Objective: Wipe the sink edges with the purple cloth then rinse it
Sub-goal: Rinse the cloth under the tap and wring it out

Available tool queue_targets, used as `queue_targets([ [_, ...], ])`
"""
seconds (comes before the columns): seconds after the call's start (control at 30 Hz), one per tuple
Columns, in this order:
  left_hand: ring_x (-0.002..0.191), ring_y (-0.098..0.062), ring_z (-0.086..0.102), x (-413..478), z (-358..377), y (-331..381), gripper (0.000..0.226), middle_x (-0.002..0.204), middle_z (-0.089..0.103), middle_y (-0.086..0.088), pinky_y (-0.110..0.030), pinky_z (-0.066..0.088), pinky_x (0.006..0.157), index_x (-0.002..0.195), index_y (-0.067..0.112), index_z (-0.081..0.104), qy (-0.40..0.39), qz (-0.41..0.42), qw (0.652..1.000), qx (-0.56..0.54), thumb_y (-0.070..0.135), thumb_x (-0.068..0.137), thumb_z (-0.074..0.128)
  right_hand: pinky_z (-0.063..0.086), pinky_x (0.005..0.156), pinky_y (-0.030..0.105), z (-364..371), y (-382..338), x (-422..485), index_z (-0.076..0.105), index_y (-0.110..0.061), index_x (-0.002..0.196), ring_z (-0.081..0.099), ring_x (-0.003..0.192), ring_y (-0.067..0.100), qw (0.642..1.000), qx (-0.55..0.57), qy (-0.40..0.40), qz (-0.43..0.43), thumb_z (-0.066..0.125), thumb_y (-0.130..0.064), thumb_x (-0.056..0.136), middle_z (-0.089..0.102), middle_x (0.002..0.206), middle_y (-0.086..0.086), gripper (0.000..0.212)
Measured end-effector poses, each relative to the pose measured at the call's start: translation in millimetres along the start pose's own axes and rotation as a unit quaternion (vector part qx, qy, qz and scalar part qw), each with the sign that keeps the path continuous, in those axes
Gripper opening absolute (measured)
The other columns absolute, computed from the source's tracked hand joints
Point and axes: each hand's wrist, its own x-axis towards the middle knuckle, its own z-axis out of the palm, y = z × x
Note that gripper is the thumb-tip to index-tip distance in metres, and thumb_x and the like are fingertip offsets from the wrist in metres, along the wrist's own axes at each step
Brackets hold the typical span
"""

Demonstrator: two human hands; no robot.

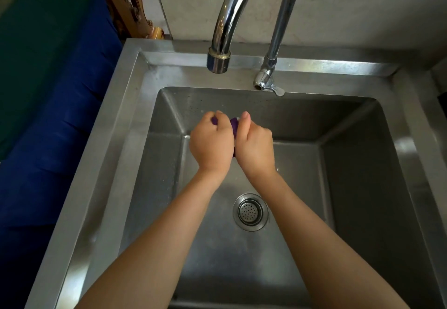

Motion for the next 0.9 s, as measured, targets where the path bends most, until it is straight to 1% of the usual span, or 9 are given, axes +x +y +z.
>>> queue_targets([
  [0.1, 0.057, -0.028, 0.047, 2, -2, -5, 0.034, 0.046, 0.043, 0.005, -0.037, 0.040, 0.058, 0.049, 0.021, 0.037, -0.002, 0.054, 0.998, 0.035, 0.029, 0.081, 0.041, 0.039, 0.070, 0.034, -5, -8, 4, 0.047, -0.009, 0.060, 0.059, 0.087, 0.040, 0.994, 0.027, -0.079, 0.067, 0.024, -0.023, 0.100, 0.067, 0.087, 0.028, 0.048],
  [0.2, 0.055, -0.025, 0.043, 6, -4, -9, 0.030, 0.045, 0.041, 0.002, -0.036, 0.038, 0.056, 0.048, 0.019, 0.037, -0.026, 0.094, 0.994, 0.045, 0.028, 0.077, 0.040, 0.041, 0.072, 0.034, -6, -8, 10, 0.058, -0.004, 0.072, 0.057, 0.088, 0.036, 0.981, 0.050, -0.130, 0.135, 0.026, -0.025, 0.098, 0.064, 0.089, 0.025, 0.046],
  [0.37, 0.053, -0.027, 0.039, 8, -3, -9, 0.028, 0.048, 0.041, -0.006, -0.034, 0.023, 0.052, 0.054, 0.015, 0.038, -0.061, 0.169, 0.979, 0.101, 0.029, 0.078, 0.041, 0.036, 0.046, 0.024, -11, -3, 15, 0.054, -0.007, 0.076, 0.047, 0.061, 0.026, 0.954, 0.076, -0.199, 0.213, 0.028, -0.030, 0.096, 0.051, 0.069, 0.009, 0.040],
  [0.47, 0.052, -0.027, 0.039, 9, -2, -12, 0.031, 0.047, 0.040, -0.007, -0.034, 0.029, 0.052, 0.050, 0.018, 0.034, -0.085, 0.185, 0.975, 0.088, 0.028, 0.079, 0.042, 0.034, 0.043, 0.022, -17, -3, 16, 0.050, -0.006, 0.077, 0.042, 0.048, 0.023, 0.939, 0.071, -0.240, 0.238, 0.028, -0.030, 0.096, 0.047, 0.063, 0.009, 0.037],
  [0.63, 0.053, -0.029, 0.038, 14, 1, -14, 0.033, 0.048, 0.038, -0.009, -0.040, 0.035, 0.053, 0.050, 0.019, 0.029, -0.100, 0.188, 0.974, 0.078, 0.027, 0.079, 0.042, 0.024, 0.038, 0.014, -19, -3, 20, 0.038, -0.011, 0.064, 0.029, 0.032, 0.015, 0.922, 0.110, -0.268, 0.258, 0.027, -0.027, 0.095, 0.036, 0.049, 0.007, 0.037],
  [0.73, 0.056, -0.029, 0.040, 15, -1, -12, 0.032, 0.050, 0.042, -0.007, -0.038, 0.033, 0.055, 0.055, 0.015, 0.036, -0.084, 0.171, 0.977, 0.092, 0.028, 0.083, 0.041, 0.027, 0.035, 0.016, -19, -4, 24, 0.041, -0.010, 0.068, 0.029, 0.024, 0.011, 0.927, 0.104, -0.271, 0.238, 0.026, -0.031, 0.097, 0.034, 0.049, 0.006, 0.039],
  [0.8, 0.063, -0.029, 0.045, 16, -3, -9, 0.033, 0.061, 0.052, -0.011, -0.034, 0.032, 0.058, 0.061, 0.013, 0.043, -0.071, 0.114, 0.983, 0.126, 0.027, 0.091, 0.040, 0.041, 0.039, 0.024, -19, -4, 23, 0.049, -0.009, 0.080, 0.043, 0.031, 0.014, 0.942, 0.060, -0.272, 0.186, 0.024, -0.040, 0.098, 0.046, 0.055, 0.007, 0.044],
  [0.87, 0.070, -0.030, 0.050, 22, -4, -12, 0.037, 0.068, 0.055, -0.010, -0.034, 0.037, 0.062, 0.060, 0.011, 0.043, -0.071, 0.005, 0.991, 0.112, 0.026, 0.093, 0.039, 0.055, 0.065, 0.034, -20, -1, 16, 0.050, -0.015, 0.106, 0.060, 0.059, 0.018, 0.962, 0.039, -0.247, 0.108, 0.028, -0.049, 0.097, 0.061, 0.084, 0.011, 0.042],
  [0.9, 0.073, -0.033, 0.054, 25, -4, -13, 0.038, 0.071, 0.056, -0.010, -0.035, 0.044, 0.064, 0.058, 0.012, 0.046, -0.081, -0.067, 0.992, 0.067, 0.028, 0.092, 0.040, 0.054, 0.080, 0.038, -20, 1, 11, 0.046, -0.020, 0.120, 0.062, 0.081, 0.021, 0.973, 0.035, -0.222, 0.051, 0.031, -0.050, 0.095, 0.060, 0.106, 0.011, 0.041],
])
